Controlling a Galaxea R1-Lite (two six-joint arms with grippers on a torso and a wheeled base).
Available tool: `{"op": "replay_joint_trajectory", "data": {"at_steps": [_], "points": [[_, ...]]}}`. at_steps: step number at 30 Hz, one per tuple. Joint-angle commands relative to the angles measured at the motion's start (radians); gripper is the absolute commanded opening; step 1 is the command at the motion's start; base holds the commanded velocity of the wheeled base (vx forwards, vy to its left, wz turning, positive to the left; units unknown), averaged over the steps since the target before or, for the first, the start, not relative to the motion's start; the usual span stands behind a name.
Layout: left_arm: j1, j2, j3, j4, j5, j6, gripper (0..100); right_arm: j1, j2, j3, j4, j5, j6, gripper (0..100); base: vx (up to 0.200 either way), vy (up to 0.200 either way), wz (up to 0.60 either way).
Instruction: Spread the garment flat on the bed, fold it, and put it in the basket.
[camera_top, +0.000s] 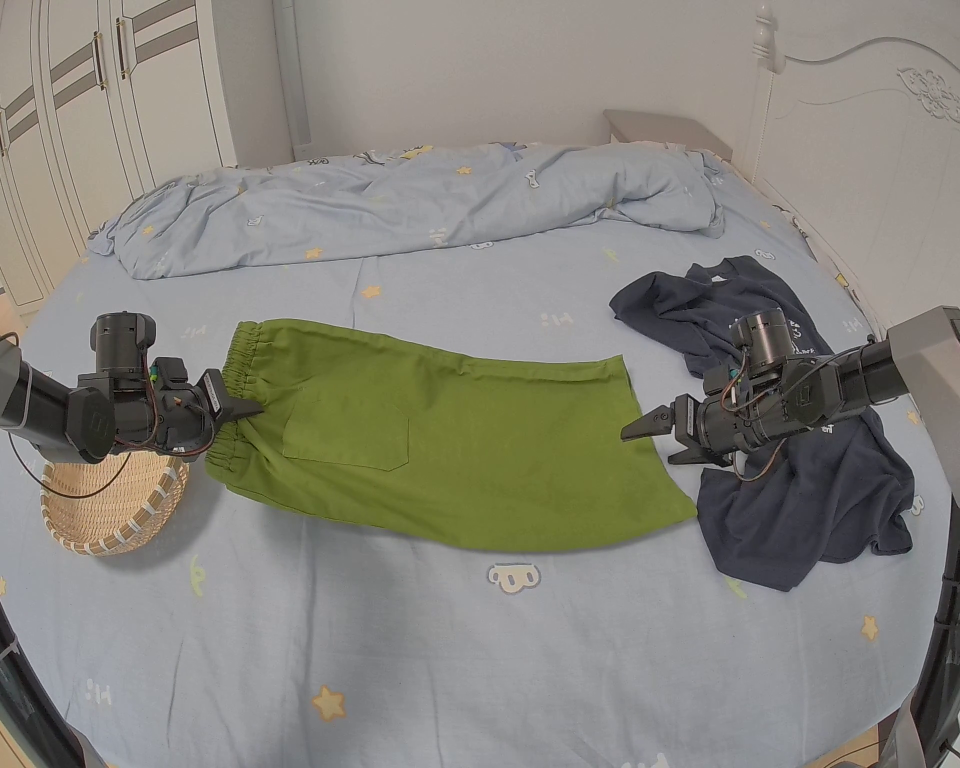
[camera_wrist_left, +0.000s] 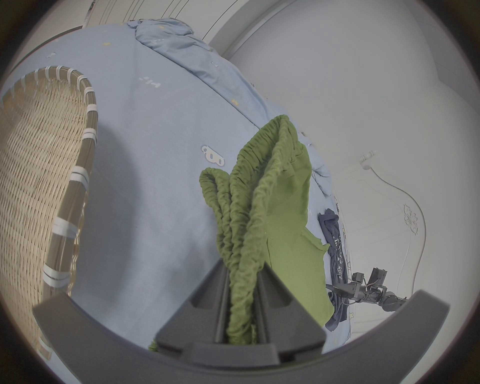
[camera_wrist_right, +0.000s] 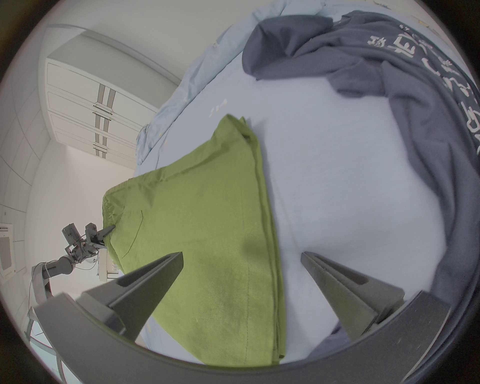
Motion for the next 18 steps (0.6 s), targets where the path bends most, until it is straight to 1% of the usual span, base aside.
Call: {"op": "replay_joint_trajectory", "data": {"at_steps": [1,7,11,14,18], "points": [[-0.001,-0.001,0.000,-0.001,0.000,0.000,0,0.007,0.034,0.000,0.001,0.004,0.001,100,0.000,0.000,0.00],[-0.001,0.002,0.000,-0.001,0.000,0.001,0,0.027,0.035,0.006,0.001,0.010,0.001,100,0.000,0.000,0.00],[-0.001,0.002,0.000,-0.001,0.000,0.001,0,0.049,0.034,0.014,0.004,0.043,0.013,100,0.000,0.000,0.00],[-0.001,0.002,0.000,-0.001,0.000,0.001,0,0.060,0.031,0.018,0.004,0.076,0.042,100,0.000,0.000,0.00],[-0.001,0.000,0.000,-0.001,0.000,0.001,0,0.061,0.032,0.018,0.004,0.077,0.042,100,0.000,0.000,0.00]]}}
